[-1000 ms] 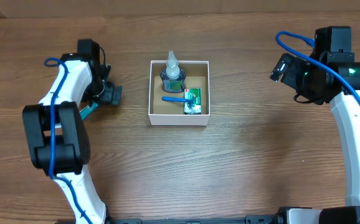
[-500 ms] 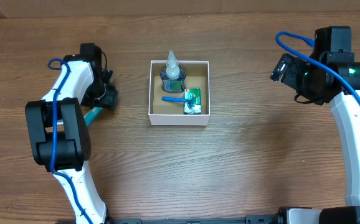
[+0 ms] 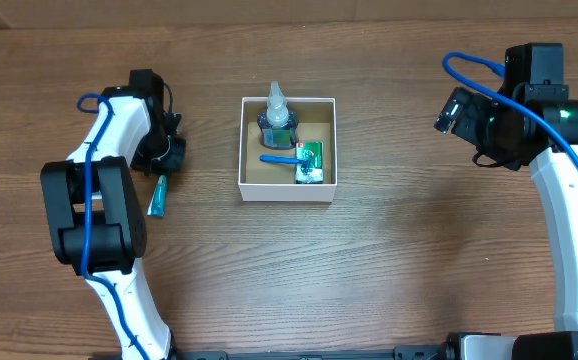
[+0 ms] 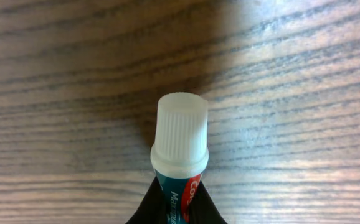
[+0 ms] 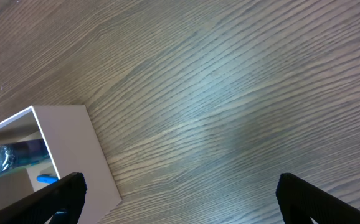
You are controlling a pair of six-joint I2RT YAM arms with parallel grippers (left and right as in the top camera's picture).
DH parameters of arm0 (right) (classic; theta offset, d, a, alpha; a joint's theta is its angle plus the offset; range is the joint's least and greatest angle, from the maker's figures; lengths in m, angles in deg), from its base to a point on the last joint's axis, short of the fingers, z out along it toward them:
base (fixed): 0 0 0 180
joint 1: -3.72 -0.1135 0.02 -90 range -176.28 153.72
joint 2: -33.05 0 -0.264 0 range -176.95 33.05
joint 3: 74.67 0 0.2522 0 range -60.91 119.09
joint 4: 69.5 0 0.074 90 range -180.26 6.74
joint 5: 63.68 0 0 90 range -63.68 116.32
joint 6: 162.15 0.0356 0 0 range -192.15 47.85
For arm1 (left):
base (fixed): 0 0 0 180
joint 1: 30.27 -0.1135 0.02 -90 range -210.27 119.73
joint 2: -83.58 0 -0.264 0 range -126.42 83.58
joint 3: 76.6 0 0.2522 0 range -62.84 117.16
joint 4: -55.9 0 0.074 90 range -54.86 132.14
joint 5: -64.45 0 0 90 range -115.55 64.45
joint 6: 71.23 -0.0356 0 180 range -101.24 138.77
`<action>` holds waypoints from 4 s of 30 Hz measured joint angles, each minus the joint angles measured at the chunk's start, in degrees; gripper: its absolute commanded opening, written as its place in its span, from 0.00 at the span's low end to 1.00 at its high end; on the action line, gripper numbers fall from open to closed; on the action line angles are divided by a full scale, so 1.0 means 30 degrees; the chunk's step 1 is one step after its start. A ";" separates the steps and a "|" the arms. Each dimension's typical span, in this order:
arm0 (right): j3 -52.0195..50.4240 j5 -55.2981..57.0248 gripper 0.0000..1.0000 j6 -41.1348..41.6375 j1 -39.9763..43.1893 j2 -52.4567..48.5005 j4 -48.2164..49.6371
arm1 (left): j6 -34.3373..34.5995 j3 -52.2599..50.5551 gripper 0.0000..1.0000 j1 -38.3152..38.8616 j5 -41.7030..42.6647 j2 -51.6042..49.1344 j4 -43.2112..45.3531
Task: Pack container
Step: 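Grasp the teal toothpaste tube with the left gripper, then carry the toothpaste tube with the left gripper and release it in the box, then grasp the green toothbrush handle with the left gripper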
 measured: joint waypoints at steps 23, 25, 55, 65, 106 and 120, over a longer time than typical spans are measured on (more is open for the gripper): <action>-0.0007 0.0197 1.00 0.0000 -0.0007 0.0000 -0.0073 | -0.2863 0.8094 0.04 0.8721 0.3417 0.6768 -0.1836; -0.0007 0.0197 1.00 0.0000 0.0000 0.0000 -0.0073 | -0.3781 0.8087 0.04 1.0069 0.3147 0.6207 -0.1632; -0.0007 0.0182 1.00 0.0000 0.0000 0.0000 -0.0204 | -0.1435 0.7927 1.00 0.8196 -0.0109 0.5865 -0.3825; -0.0007 0.0182 1.00 0.0000 -0.0007 0.0000 -0.0197 | 0.1282 0.7096 1.00 -0.1843 0.0627 0.7227 -0.3497; -0.0007 0.0182 1.00 -0.0007 -0.0007 0.0000 -0.0495 | -0.1377 0.5100 0.95 -0.4503 0.1537 -0.3169 -0.0138; -0.0007 0.0182 1.00 0.0000 0.0000 0.0000 -0.0568 | -0.1719 0.4736 0.18 -0.4677 0.2331 -0.2965 -0.0080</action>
